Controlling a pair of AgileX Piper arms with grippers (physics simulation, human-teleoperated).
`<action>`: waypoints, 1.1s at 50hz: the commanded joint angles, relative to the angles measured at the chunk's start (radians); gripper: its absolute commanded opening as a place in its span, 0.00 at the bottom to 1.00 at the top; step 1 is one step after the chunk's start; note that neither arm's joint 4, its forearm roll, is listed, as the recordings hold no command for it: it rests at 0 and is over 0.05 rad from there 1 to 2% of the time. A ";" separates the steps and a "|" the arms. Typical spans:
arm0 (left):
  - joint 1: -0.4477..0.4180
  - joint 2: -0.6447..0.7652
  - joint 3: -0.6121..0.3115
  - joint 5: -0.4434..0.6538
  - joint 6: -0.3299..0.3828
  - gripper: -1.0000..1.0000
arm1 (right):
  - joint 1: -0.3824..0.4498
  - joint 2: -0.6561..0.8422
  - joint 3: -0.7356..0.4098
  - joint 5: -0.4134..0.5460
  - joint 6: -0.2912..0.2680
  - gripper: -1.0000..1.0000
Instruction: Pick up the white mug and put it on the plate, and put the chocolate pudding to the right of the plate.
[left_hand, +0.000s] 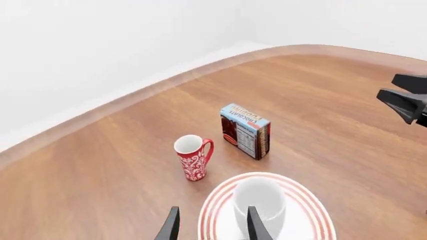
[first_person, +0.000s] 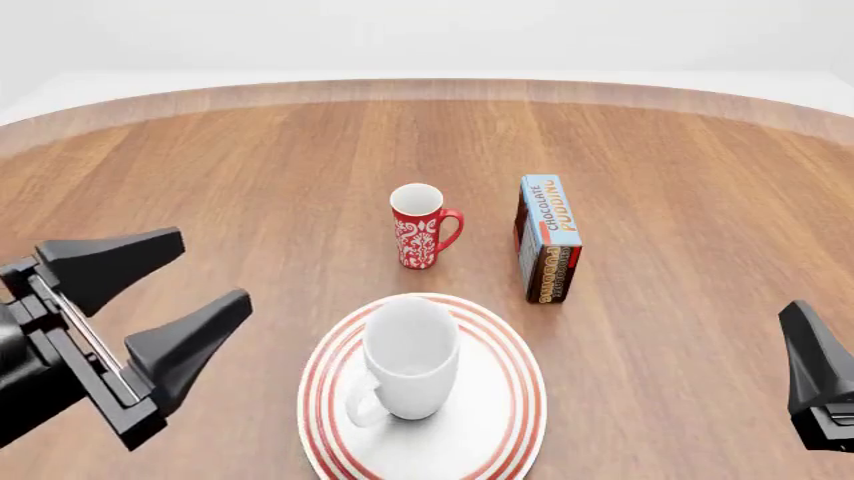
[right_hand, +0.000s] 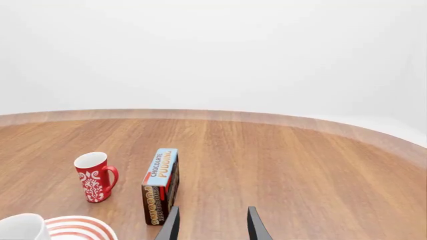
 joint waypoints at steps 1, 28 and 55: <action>0.124 -0.122 0.011 0.060 0.000 1.00 | 0.000 0.000 0.001 -0.001 -0.001 1.00; 0.490 -0.458 0.140 0.146 -0.063 1.00 | -0.002 0.000 0.000 -0.001 -0.005 1.00; 0.636 -0.508 0.268 -0.033 -0.117 1.00 | -0.028 0.000 -0.008 0.008 -0.032 1.00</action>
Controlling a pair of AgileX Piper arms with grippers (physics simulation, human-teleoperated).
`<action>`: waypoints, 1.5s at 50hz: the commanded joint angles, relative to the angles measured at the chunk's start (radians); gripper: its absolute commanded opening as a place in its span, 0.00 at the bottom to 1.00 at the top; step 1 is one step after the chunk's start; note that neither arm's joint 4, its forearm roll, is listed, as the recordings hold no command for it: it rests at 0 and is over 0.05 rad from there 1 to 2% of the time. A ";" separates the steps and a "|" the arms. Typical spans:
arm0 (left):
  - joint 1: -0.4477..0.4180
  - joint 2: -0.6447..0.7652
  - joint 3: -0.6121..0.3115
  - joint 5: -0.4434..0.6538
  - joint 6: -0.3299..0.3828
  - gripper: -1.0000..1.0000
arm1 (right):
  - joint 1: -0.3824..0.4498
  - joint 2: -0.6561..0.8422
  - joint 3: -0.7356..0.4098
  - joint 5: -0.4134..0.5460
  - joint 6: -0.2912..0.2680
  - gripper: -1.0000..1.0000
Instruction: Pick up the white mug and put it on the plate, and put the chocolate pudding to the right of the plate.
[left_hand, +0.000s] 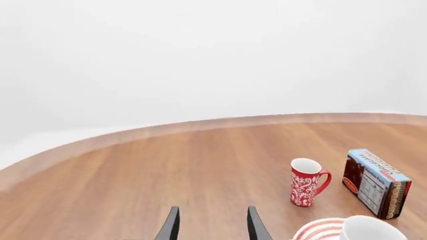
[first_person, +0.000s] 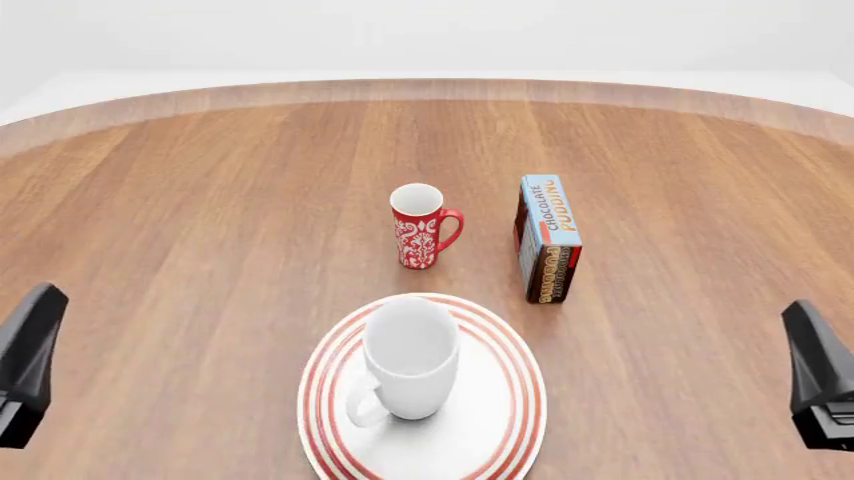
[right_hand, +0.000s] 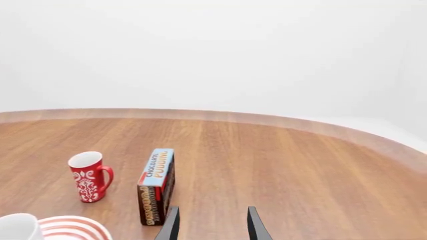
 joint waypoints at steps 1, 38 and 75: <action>0.063 -0.014 0.051 -0.069 -0.019 1.00 | -0.016 0.000 -0.007 0.009 -0.013 1.00; 0.076 -0.014 0.069 -0.124 -0.040 1.00 | 0.070 0.332 -0.397 0.102 -0.105 1.00; 0.088 -0.014 0.068 -0.137 -0.060 1.00 | 0.228 0.870 -0.698 -0.006 -0.120 1.00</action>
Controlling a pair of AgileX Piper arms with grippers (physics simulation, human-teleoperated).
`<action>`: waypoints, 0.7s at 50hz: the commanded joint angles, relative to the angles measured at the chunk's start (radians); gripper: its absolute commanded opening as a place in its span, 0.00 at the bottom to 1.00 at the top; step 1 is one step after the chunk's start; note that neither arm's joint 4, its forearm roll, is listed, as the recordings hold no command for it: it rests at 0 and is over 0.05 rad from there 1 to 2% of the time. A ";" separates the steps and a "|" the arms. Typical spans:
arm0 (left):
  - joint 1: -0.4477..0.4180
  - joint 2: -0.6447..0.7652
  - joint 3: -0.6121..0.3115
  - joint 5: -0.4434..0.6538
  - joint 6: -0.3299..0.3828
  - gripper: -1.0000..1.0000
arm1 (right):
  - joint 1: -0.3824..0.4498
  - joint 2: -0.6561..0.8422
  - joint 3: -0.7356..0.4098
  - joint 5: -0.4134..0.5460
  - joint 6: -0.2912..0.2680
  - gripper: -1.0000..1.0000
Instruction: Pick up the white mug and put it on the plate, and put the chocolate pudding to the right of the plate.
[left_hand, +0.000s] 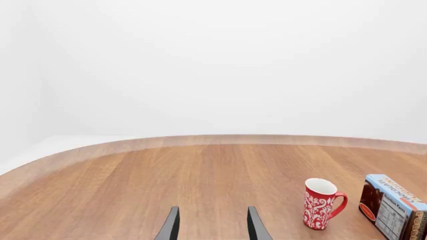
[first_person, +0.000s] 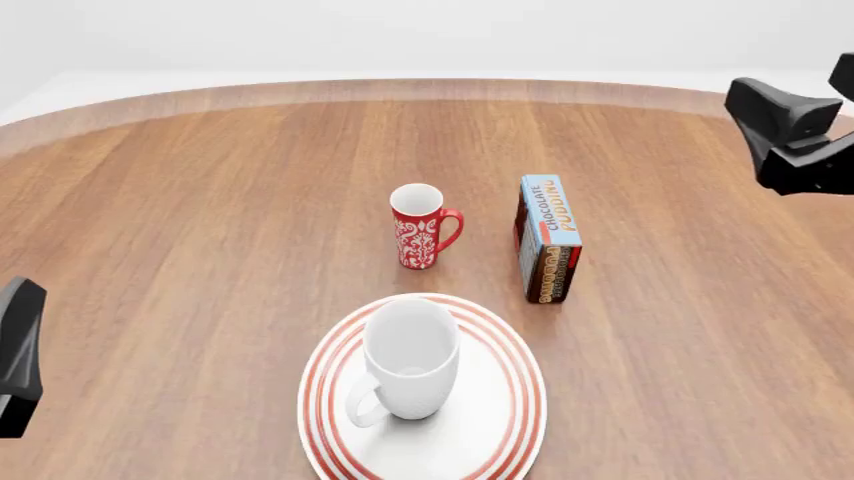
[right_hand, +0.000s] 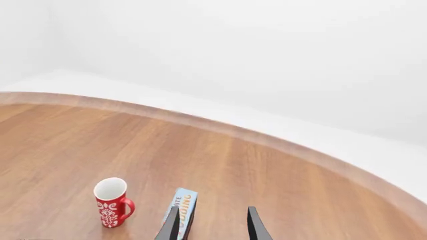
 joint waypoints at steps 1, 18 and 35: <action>0.003 0.000 0.001 -0.004 -0.005 1.00 | 0.048 0.167 -0.089 -0.028 0.005 1.00; 0.004 0.000 0.004 -0.007 -0.008 1.00 | 0.077 0.381 -0.231 0.002 0.054 1.00; 0.006 0.000 0.003 -0.008 -0.015 1.00 | 0.070 0.513 -0.319 0.048 0.127 1.00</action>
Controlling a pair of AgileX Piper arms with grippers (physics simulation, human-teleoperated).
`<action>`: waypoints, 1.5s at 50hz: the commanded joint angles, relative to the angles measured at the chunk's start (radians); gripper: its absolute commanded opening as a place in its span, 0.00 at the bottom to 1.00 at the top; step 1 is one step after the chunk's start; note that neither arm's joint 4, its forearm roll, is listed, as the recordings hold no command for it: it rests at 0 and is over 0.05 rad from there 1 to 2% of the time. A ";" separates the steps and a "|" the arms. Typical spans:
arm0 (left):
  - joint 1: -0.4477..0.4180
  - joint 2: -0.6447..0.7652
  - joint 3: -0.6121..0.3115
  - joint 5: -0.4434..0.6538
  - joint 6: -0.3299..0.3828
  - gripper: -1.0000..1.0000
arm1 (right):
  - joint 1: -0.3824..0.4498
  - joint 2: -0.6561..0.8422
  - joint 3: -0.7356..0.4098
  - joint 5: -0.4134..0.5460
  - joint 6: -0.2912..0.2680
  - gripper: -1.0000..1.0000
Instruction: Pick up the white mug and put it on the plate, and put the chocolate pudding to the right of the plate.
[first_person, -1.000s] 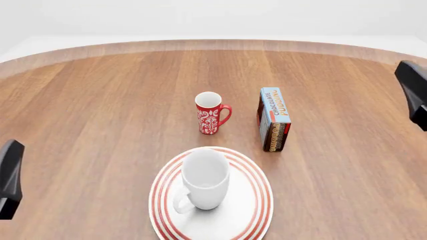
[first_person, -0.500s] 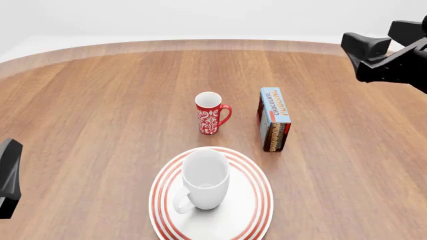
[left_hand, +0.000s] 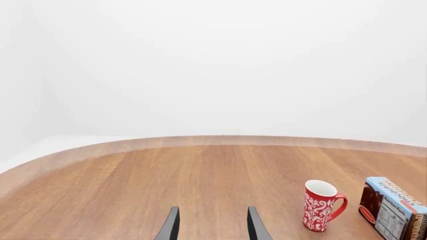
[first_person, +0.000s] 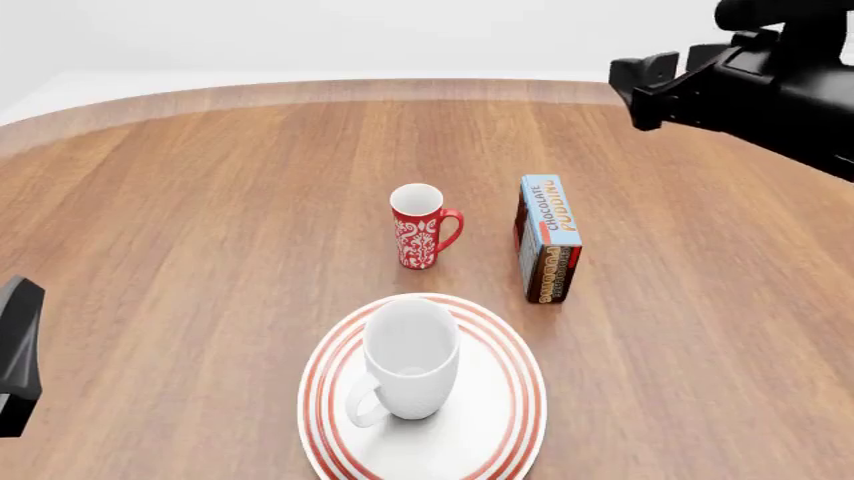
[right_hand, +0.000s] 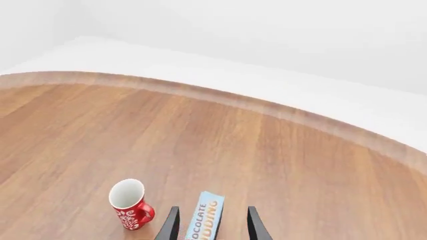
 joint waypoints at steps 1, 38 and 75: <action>0.000 0.000 0.000 -0.001 -0.004 1.00 | -0.001 0.096 -0.069 0.038 0.048 1.00; 0.004 0.000 0.005 -0.009 -0.024 1.00 | 0.011 0.290 -0.195 0.129 0.234 1.00; 0.005 0.000 0.005 -0.012 -0.039 1.00 | 0.010 0.382 -0.167 0.070 0.344 1.00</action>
